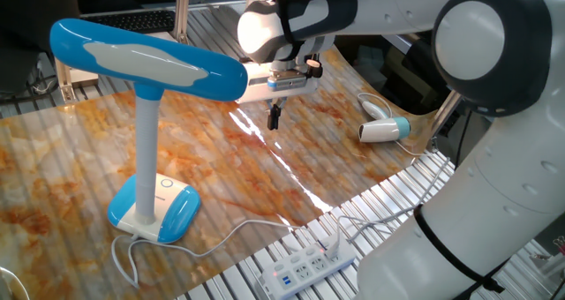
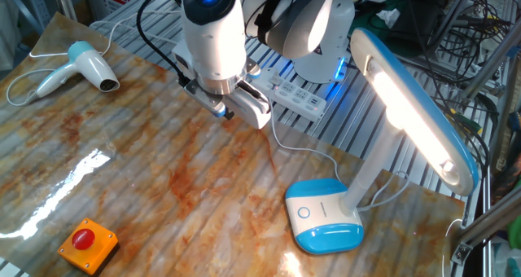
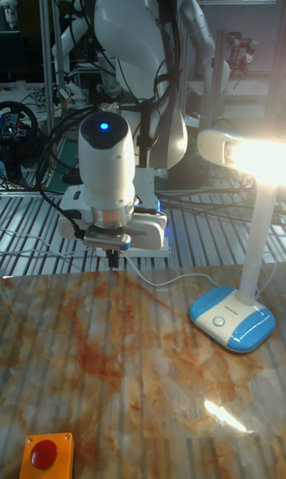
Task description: Turn off the desk lamp by pressing the button
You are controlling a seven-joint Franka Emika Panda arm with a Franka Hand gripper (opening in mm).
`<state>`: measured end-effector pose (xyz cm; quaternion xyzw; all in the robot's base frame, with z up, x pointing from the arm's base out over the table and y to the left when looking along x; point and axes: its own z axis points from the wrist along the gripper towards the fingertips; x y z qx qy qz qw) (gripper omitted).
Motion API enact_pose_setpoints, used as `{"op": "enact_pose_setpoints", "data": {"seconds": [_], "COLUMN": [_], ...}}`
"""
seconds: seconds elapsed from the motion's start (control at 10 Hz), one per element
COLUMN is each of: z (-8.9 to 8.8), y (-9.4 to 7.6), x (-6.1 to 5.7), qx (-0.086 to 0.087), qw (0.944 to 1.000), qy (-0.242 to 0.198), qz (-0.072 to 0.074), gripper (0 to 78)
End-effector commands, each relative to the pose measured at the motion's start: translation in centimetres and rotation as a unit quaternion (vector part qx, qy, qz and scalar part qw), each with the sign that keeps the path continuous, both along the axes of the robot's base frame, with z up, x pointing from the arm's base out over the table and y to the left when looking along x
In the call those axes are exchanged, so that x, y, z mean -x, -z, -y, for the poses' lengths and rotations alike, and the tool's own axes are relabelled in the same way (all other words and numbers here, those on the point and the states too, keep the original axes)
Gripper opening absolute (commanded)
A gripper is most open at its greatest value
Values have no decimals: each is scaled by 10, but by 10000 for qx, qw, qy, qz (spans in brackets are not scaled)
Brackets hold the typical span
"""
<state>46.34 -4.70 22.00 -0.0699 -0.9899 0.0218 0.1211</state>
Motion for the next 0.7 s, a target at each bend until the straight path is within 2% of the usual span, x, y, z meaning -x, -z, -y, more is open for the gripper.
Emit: {"op": "enact_pose_setpoints", "data": {"seconds": [0.1, 0.2, 0.3, 0.5, 0.7], "z": [2, 2, 2, 2, 2], "y": [2, 2, 2, 2, 2], "x": [7, 7, 7, 7, 7], "qx": [85, 85, 338, 335, 313], "qw": [9997, 9997, 9993, 9991, 9992], "qy": [145, 145, 150, 177, 187], "qz": [-164, -164, -9, -167, -169], "gripper": [0, 0, 0, 0, 0]}}
